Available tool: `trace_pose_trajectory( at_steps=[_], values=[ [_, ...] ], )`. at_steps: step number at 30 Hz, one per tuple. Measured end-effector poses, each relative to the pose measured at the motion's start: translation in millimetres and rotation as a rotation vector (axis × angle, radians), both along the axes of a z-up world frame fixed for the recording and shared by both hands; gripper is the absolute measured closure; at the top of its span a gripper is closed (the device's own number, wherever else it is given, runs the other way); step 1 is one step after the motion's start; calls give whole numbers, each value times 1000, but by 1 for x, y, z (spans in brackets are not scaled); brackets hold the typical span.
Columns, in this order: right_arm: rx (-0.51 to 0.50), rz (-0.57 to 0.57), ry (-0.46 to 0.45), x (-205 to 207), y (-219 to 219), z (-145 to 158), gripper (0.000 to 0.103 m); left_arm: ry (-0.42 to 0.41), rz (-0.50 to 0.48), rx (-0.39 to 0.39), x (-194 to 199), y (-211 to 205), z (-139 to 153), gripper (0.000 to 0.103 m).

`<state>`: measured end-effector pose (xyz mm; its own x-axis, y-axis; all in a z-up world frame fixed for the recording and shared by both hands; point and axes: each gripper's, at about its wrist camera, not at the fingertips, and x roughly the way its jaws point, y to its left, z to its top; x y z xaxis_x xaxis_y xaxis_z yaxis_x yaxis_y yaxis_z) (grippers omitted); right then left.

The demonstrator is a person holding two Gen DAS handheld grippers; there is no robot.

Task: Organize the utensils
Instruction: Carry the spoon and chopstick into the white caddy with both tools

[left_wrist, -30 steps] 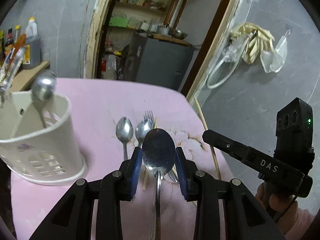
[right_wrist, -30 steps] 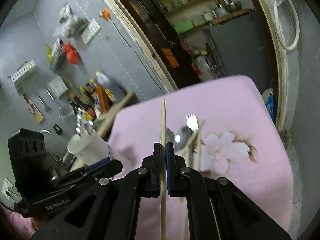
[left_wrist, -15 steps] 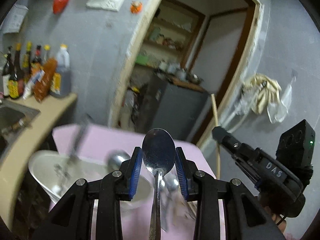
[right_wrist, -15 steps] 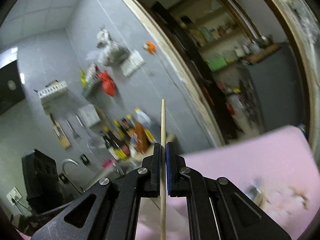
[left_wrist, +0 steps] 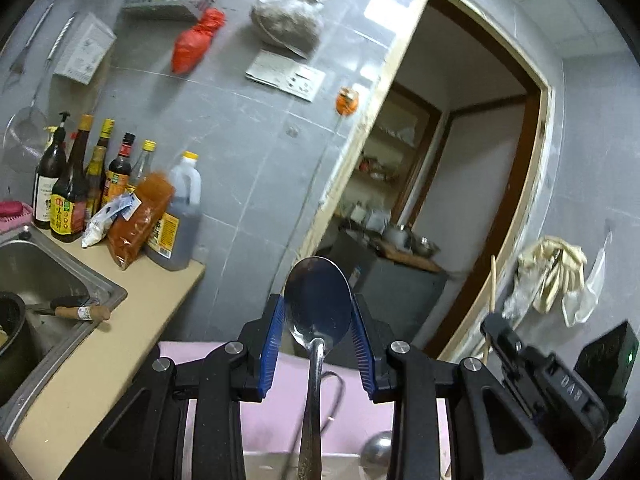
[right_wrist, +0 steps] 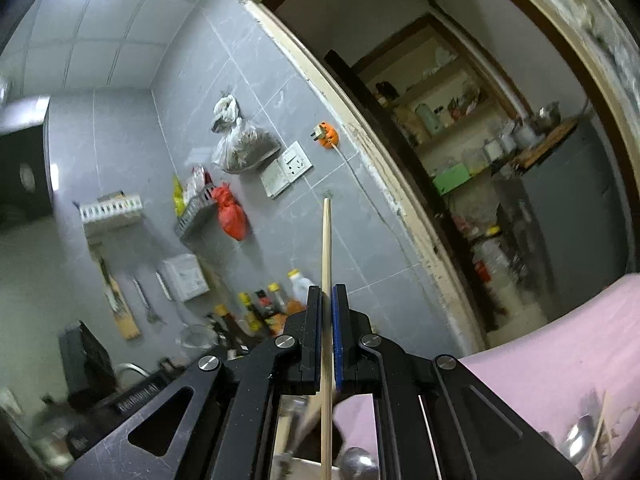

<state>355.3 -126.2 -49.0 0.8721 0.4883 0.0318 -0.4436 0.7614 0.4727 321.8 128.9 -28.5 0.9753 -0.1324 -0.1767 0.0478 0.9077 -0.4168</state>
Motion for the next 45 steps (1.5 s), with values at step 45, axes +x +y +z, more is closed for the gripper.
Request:
trace_pose_trajectory(
  at_steps=[45],
  values=[
    [-273,-145,31,-39,25,-18,80,3,-46,93,-45,-4,-54,49]
  ],
)
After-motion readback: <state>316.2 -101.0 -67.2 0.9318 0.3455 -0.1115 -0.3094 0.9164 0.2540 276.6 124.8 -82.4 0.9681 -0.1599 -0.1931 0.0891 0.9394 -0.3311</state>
